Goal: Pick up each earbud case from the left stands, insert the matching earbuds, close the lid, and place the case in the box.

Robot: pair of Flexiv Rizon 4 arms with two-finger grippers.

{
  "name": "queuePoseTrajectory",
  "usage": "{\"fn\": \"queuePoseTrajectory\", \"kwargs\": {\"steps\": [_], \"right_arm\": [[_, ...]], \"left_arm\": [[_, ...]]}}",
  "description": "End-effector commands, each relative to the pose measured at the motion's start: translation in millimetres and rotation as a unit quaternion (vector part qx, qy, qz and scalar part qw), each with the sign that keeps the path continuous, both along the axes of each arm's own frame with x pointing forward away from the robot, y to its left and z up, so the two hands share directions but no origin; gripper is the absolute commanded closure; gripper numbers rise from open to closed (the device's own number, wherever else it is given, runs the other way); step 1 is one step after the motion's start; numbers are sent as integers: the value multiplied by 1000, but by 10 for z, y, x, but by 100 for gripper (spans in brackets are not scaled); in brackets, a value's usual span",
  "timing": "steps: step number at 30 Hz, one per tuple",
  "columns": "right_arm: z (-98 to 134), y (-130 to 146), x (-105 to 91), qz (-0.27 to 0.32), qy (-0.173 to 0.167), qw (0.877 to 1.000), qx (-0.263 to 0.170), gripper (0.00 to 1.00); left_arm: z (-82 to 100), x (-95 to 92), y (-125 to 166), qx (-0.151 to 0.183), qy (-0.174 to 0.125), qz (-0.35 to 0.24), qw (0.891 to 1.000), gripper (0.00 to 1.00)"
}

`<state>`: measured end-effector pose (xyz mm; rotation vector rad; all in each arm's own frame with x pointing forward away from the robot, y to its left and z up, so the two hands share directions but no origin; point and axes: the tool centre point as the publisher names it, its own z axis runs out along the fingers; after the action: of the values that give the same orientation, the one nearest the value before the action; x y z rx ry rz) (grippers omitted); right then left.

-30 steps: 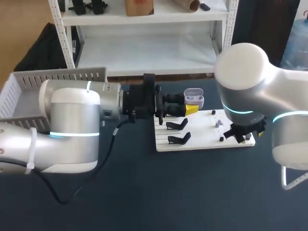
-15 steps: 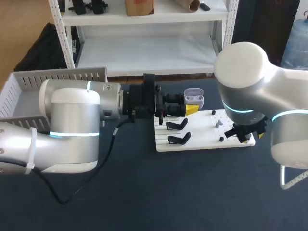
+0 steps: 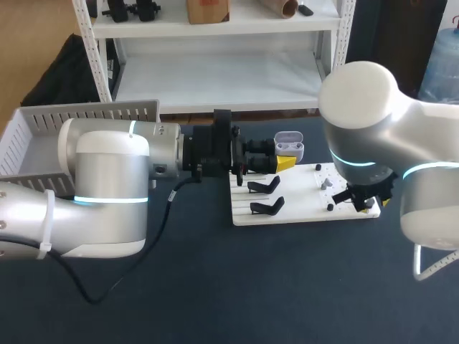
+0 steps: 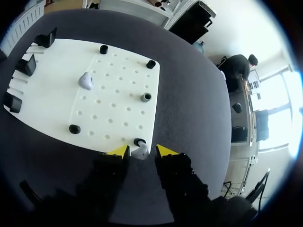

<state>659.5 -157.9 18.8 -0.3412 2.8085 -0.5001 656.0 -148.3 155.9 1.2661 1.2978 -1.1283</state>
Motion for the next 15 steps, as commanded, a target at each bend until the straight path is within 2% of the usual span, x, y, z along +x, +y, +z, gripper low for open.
{"fn": "queuePoseTrajectory", "kwargs": {"steps": [1,4,7,12,15], "right_arm": [[-4,34,22,-1,0,1000,0,65],[-2,39,25,-3,0,1000,-2,73],[1,36,24,-8,1,1000,-2,74],[6,29,15,-12,2,1000,-1,67],[0,33,14,-14,4,1000,-1,76]], "left_arm": [[-7,-4,0,-2,-1,2,1000,100],[-7,-4,0,-2,-1,2,1000,100],[-7,-4,0,-2,-1,2,1000,100],[-7,-4,0,-2,-1,2,1000,100],[-7,-4,0,-2,-1,2,1000,100]]}}
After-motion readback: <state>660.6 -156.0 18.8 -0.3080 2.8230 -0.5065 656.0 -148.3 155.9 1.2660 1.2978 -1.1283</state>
